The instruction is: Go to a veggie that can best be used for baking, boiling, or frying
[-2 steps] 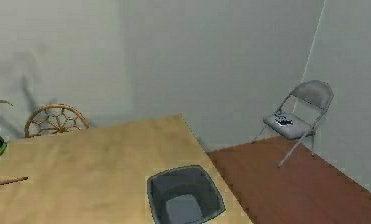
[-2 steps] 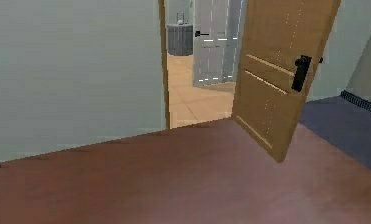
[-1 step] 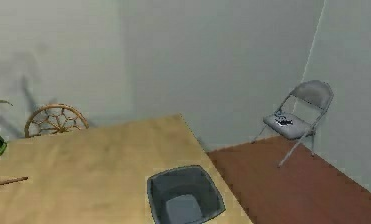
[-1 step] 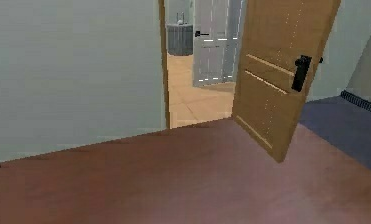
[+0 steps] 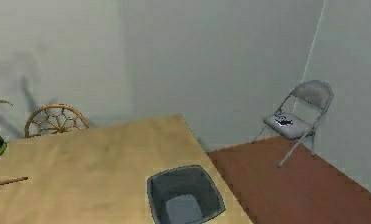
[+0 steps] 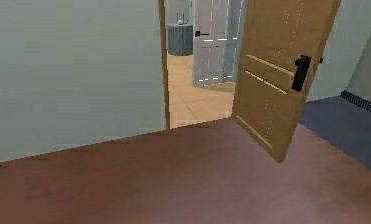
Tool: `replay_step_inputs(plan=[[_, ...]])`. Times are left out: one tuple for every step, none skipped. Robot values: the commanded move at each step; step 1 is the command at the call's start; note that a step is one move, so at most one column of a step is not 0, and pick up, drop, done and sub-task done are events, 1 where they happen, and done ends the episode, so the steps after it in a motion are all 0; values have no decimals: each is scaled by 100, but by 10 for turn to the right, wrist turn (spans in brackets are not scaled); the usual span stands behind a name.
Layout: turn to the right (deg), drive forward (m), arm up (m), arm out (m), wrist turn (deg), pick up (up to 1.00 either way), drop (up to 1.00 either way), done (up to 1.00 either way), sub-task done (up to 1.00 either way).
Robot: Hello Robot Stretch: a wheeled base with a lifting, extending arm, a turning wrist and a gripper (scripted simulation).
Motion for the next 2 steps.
replay_step_inputs(plan=[[-450,0,0,0,0,0,0,0,0],[-450,0,0,0,0,0,0,0,0]])
